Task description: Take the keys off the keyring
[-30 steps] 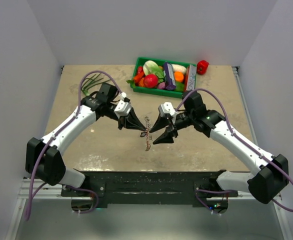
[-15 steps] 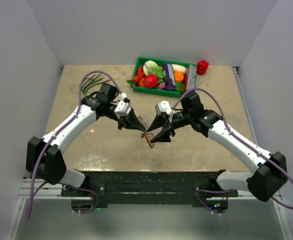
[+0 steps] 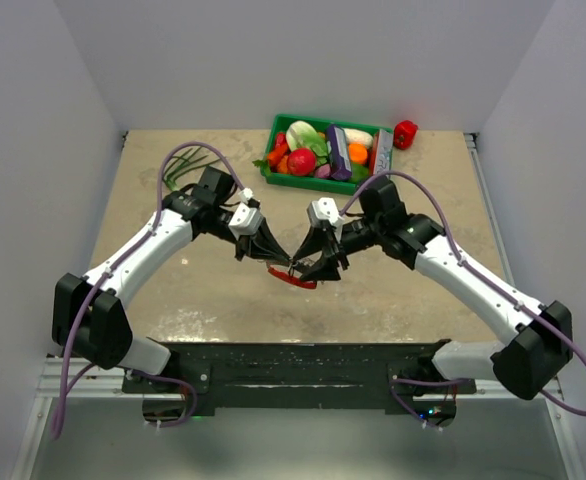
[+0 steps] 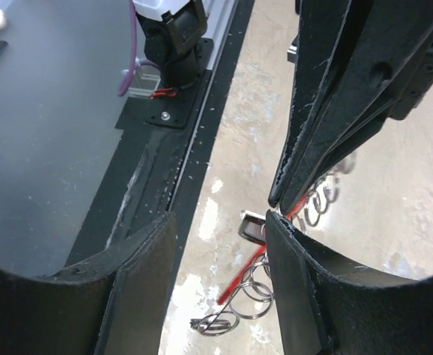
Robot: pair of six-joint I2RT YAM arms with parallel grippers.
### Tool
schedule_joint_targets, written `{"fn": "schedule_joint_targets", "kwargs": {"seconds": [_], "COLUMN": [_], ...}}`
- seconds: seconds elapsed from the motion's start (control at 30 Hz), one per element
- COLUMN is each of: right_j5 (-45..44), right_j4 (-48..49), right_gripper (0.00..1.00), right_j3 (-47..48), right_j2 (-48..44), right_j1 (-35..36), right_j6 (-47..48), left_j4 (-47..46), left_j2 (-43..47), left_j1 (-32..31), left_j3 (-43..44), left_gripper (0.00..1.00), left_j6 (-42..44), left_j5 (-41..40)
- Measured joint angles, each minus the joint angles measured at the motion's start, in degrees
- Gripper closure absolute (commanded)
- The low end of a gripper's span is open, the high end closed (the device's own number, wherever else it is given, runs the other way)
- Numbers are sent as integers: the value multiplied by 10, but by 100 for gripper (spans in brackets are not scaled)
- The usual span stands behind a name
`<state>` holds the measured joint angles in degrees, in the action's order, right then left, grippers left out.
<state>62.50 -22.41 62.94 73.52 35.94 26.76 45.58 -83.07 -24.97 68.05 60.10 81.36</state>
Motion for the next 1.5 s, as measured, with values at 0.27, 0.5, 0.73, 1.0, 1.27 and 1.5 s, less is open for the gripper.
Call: {"fn": "schedule_joint_targets", "kwargs": {"seconds": [0.27,0.5,0.73,1.0,1.27,1.5], "right_j5": [-50,-75,-76,-85,-90,-89], "right_j4": [-25,-12,10,15,21,9], "right_gripper": [51,61,60,60,56,55], "right_j3": [37,31,2,-16,-16,-16], "right_j2": [-7,-7,-7,-7,-7,-2], "right_j1": [-8,-9,-9,-7,-2,7], "right_j6": [30,27,22,23,27,45], "left_j4": [8,17,24,35,44,49], "left_j2": [0,0,0,0,0,0], "left_j1": [-2,-2,-2,-2,-2,-2], "left_j3": [0,0,0,0,0,0], "left_gripper": [100,100,100,100,100,100], "left_j6": [7,17,27,39,47,54], "left_j5": [9,11,11,11,11,11]}}
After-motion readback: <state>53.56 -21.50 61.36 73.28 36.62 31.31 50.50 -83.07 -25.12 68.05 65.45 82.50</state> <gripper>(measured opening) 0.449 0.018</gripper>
